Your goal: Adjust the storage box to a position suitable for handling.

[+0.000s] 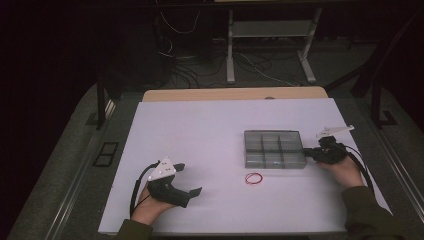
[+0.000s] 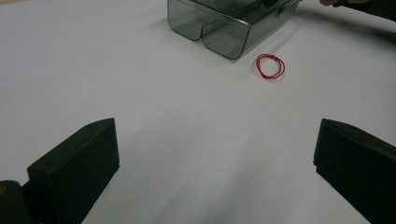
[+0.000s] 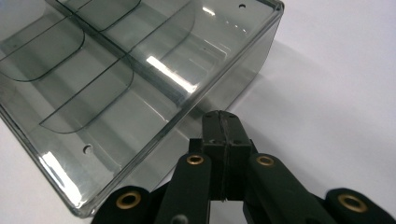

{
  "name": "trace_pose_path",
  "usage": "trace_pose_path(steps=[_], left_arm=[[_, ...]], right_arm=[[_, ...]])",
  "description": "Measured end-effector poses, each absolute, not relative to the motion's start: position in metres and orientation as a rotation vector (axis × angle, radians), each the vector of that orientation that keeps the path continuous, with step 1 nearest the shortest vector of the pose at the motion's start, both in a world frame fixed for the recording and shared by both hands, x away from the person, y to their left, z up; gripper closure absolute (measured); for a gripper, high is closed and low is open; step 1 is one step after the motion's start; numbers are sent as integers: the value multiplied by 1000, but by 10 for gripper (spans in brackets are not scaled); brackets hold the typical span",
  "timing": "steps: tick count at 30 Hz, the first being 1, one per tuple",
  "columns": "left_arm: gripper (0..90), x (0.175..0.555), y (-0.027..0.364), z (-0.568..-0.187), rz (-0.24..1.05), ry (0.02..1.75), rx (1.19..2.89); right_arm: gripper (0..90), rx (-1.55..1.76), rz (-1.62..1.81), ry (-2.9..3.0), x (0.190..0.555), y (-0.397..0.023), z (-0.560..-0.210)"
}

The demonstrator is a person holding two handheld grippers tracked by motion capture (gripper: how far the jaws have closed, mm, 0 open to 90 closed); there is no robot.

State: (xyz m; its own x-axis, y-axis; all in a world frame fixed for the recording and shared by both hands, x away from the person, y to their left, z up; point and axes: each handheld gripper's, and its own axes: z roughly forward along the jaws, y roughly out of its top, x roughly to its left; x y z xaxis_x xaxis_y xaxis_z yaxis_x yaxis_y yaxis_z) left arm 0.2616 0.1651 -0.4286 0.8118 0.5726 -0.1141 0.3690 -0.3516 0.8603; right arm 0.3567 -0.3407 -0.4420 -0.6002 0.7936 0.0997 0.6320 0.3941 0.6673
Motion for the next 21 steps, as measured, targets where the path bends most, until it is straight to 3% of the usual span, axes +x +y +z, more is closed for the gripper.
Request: trace_pose_path(steps=[21], left_arm=[[0,260,165,-428,252,689,1982]], right_arm=[[892,1157,1068,2489,368,-281,-440]])
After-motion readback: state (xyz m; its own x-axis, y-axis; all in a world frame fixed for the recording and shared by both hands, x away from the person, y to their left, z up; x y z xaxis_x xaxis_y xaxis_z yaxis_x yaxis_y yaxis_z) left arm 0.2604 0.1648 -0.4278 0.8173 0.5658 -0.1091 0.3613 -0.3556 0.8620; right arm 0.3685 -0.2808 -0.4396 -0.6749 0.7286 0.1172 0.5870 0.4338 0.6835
